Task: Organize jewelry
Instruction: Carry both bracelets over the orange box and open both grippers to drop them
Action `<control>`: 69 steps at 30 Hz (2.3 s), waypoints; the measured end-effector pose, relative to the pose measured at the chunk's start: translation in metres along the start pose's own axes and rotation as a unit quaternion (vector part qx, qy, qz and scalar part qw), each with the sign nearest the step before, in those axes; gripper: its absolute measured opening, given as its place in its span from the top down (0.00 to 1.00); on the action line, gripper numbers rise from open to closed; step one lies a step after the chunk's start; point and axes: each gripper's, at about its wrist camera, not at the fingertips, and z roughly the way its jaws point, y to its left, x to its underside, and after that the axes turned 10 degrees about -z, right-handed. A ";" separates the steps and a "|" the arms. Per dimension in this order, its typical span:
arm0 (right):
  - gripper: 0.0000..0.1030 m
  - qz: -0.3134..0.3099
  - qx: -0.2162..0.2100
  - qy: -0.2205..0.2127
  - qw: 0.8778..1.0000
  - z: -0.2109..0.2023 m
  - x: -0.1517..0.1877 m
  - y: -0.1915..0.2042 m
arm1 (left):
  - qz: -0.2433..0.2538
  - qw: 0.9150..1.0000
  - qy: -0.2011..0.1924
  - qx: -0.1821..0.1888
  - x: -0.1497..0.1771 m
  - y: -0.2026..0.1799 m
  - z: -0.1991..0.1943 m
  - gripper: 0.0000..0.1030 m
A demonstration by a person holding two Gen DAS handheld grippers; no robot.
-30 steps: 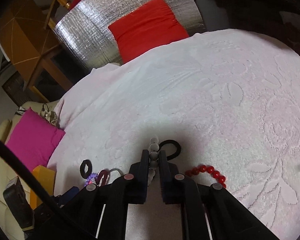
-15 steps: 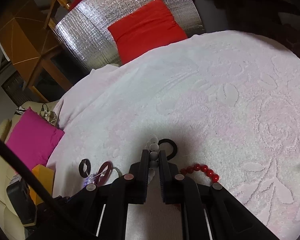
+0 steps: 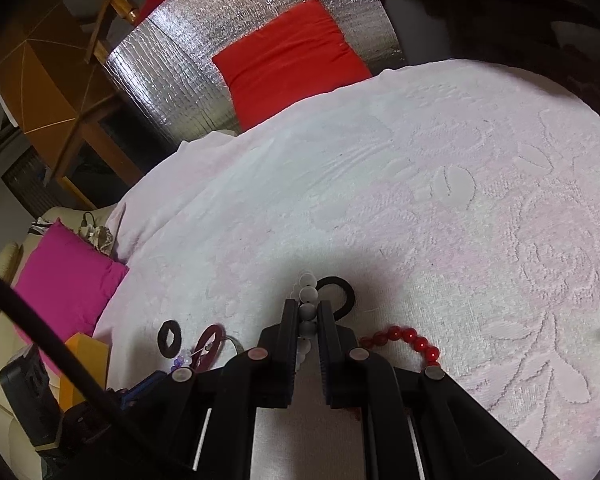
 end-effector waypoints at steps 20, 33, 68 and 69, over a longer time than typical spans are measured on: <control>0.90 -0.006 0.006 0.003 1.000 -0.002 0.005 0.000 | 0.010 1.000 0.007 0.008 0.000 -0.010 0.010 0.93; 0.90 -0.028 -0.027 -0.035 0.999 -0.016 0.001 0.022 | -0.017 0.997 -0.064 0.038 -0.001 0.009 -0.067 0.93; 0.89 -0.215 -0.276 0.108 0.931 0.045 0.113 0.385 | -0.245 0.948 -0.102 -0.173 0.137 0.238 -0.239 0.93; 0.89 -0.213 -0.272 0.114 0.931 0.052 0.115 0.388 | -0.251 0.946 -0.098 -0.180 0.141 0.242 -0.238 0.93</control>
